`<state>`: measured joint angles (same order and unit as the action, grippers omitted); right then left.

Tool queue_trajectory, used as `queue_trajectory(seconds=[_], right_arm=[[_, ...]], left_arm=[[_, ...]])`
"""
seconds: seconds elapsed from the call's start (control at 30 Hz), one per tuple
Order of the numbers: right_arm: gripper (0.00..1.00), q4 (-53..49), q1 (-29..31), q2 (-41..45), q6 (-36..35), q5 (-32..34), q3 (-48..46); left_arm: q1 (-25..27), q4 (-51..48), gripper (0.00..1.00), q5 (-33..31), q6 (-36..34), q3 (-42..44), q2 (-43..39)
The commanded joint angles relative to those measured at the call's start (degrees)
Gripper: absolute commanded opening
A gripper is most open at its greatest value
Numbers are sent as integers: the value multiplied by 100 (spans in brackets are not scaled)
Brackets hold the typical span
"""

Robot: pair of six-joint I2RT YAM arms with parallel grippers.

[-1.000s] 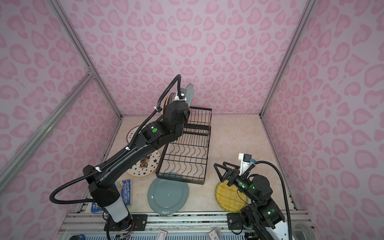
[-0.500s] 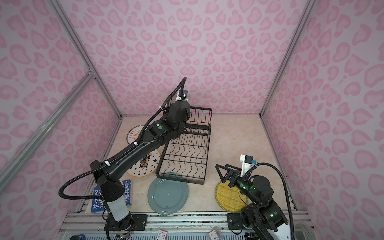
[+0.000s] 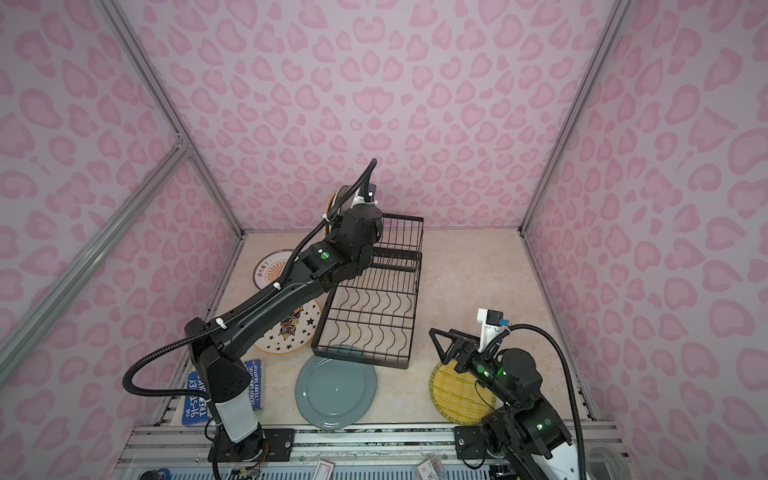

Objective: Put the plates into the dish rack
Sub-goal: 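Lift the pale green plate with the left gripper over the rack, then lower the pale green plate with the left gripper into the rack slot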

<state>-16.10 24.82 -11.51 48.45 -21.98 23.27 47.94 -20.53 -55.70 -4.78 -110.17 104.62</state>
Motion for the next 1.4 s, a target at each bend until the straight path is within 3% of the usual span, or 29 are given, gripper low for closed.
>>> queue_trajectory(seconds=[0.0, 0.23, 0.67, 1.37], right_arm=[[98, 144, 3, 1, -37, -17, -27], [98, 76, 6, 41, -63, -8, -24], [98, 39, 2, 74, -94, 15, -63], [98, -86, -3, 22, -218, 44, -25]], left_arm=[[-13, 532, 4, -114, 11, -13, 62], [13, 652, 4, -272, -89, -172, 32], [189, 1609, 4, -802, -1110, -338, 198], [171, 1528, 4, -729, -1205, -165, 516]])
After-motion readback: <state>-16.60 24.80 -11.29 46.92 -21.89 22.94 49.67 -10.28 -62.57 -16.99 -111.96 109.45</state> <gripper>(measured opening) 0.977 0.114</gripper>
